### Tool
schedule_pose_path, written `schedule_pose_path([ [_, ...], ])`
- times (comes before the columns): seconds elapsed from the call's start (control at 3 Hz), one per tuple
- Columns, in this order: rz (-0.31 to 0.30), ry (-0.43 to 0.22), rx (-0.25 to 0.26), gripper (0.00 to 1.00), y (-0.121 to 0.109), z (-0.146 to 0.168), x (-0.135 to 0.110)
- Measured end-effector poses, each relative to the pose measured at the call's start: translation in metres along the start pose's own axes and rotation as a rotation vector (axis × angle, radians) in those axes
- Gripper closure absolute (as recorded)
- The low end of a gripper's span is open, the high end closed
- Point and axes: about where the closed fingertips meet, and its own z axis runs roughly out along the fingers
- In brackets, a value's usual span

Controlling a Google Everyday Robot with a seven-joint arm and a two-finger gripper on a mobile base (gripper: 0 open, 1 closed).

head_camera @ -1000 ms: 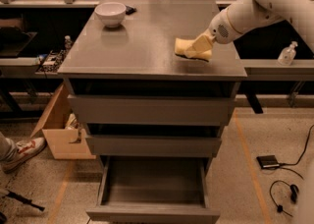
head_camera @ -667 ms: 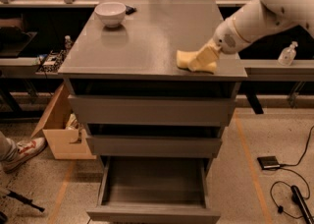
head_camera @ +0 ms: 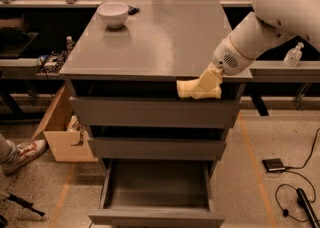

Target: Place sponge into bottom drawer

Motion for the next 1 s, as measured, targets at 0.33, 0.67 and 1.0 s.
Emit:
schedule_pose_path([
  [0.33,0.0,0.0,0.0,1.0,0.0,0.0,0.0],
  [0.67,0.035,0.002,-0.024,1.0,0.006,0.023,0.016],
  [1.0,0.081,-0.003,-0.055,1.0,0.018,0.066,0.044],
])
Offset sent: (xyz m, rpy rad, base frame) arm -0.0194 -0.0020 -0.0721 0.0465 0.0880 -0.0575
